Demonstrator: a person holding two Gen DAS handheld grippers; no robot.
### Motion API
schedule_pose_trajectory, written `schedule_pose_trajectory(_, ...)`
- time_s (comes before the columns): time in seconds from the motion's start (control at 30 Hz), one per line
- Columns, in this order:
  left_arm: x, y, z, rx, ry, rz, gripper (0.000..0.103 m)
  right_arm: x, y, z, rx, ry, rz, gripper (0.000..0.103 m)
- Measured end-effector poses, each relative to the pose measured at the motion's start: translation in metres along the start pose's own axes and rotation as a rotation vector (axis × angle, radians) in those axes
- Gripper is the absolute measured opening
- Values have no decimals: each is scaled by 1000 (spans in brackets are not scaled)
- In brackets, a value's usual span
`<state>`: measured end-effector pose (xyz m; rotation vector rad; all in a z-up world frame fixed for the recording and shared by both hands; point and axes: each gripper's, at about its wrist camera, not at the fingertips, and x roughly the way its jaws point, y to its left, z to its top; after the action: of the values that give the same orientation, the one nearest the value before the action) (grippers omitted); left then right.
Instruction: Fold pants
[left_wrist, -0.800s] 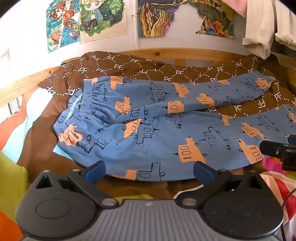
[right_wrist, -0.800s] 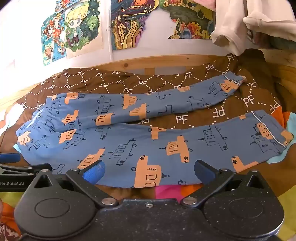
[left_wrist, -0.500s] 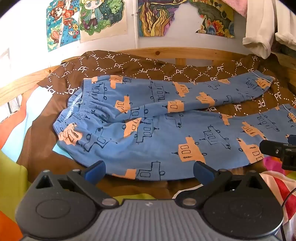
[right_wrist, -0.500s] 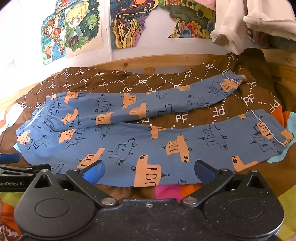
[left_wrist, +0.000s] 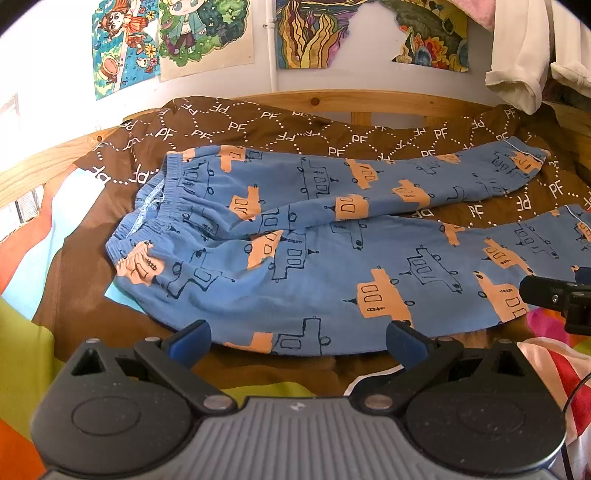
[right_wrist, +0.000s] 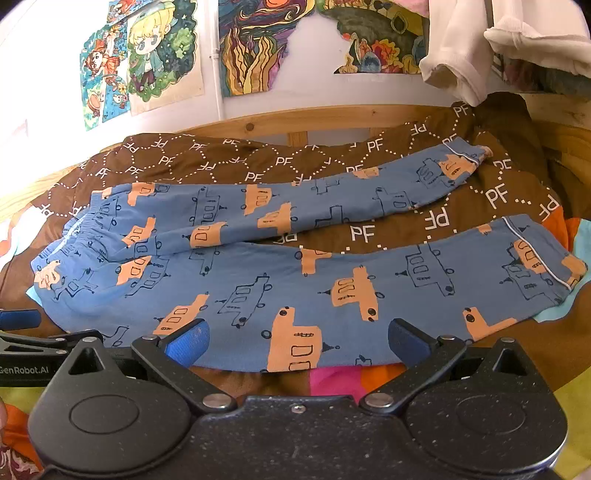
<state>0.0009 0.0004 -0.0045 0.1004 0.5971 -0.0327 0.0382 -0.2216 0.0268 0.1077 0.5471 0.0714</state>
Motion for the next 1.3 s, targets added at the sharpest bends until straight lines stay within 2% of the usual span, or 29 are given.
schedule_pose_trajectory(1.3,1,2,-1,-4,9,2,103,3,0,-1,4,13,0,102)
